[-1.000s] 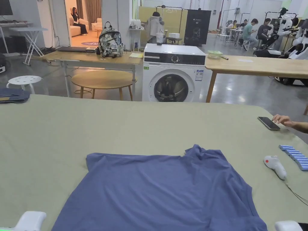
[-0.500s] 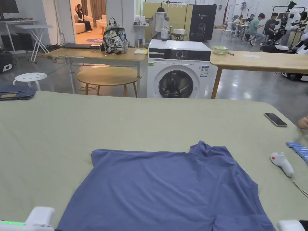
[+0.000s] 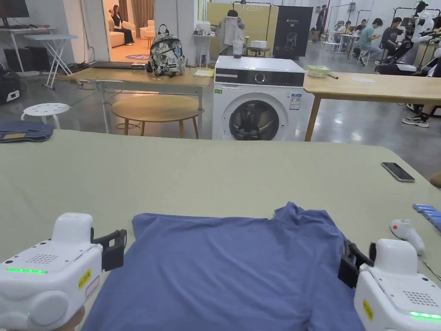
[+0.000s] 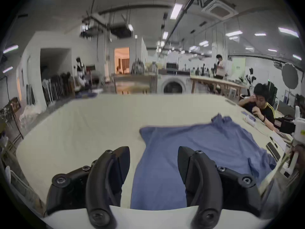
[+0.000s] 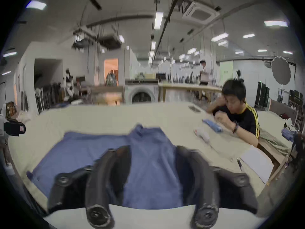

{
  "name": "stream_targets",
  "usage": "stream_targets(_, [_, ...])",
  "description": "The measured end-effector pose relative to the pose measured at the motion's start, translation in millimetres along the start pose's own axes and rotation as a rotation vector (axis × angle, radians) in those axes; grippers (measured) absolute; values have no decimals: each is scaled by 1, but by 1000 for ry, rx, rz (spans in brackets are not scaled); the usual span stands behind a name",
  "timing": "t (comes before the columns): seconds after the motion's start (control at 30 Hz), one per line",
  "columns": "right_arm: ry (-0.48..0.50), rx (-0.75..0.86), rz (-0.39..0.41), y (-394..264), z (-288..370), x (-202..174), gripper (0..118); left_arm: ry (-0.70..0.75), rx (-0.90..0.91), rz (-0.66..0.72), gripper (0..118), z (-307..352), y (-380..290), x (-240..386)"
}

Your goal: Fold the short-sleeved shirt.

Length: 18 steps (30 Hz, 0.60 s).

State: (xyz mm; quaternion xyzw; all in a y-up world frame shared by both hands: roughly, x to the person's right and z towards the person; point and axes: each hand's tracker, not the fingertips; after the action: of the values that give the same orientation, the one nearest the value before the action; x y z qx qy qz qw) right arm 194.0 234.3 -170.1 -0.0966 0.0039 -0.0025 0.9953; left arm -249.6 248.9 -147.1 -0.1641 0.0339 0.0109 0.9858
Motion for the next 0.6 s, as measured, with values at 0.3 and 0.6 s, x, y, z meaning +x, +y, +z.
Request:
stream_targets(0.3, [43,115,12,11,5,-39,0,66,144,-20,0,18,10,34])
stream_targets(0.6, [51,16,21,-2,0,-32,0,29,-149,-8,0,13,-10,5])
